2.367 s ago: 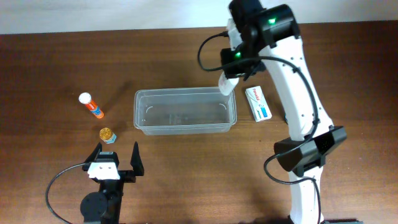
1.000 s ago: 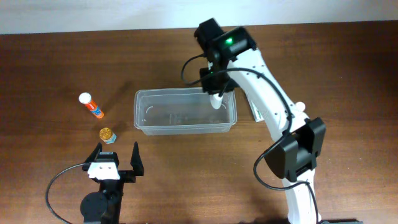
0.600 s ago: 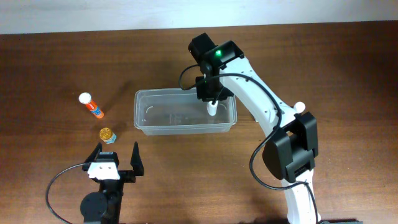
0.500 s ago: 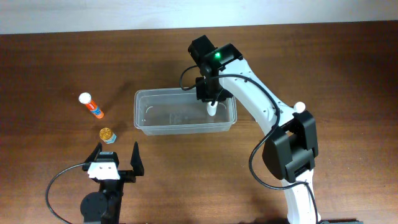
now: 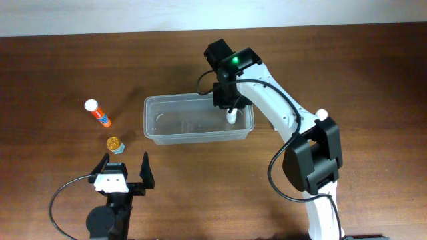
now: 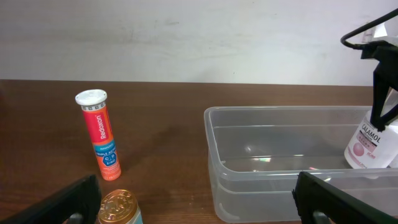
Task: Pack container
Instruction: 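Lower the white bottle into the container's right end and release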
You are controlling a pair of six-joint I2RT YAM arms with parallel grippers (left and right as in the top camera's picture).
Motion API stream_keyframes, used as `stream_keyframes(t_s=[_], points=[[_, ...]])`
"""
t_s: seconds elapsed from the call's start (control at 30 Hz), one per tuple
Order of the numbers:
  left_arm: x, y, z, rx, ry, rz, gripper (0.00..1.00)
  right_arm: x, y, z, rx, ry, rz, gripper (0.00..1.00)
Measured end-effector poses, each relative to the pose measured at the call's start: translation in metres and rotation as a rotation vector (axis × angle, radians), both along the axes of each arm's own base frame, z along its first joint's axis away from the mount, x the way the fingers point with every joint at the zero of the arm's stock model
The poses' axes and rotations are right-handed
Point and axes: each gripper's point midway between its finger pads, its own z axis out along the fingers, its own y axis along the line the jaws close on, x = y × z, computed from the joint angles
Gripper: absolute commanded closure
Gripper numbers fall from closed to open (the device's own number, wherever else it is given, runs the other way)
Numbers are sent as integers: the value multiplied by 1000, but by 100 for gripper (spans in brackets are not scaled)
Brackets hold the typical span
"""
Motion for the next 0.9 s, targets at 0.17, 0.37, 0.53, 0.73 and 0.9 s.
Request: stream_keyframes(t_s=[0.17, 0.37, 0.53, 0.73, 0.9], points=[[0, 0, 0, 0, 0, 0, 1, 1, -3, 0, -6, -3, -4, 66], [0, 0, 0, 0, 0, 0, 1, 4, -5, 0, -11, -10, -11, 38], [0, 0, 0, 0, 0, 0, 1, 4, -6, 0, -12, -10, -10, 37], [0, 0, 0, 0, 0, 0, 1, -2, -9, 0, -26, 14, 4, 34], [0, 0, 0, 0, 0, 0, 1, -7, -12, 12, -40, 31, 41, 32]])
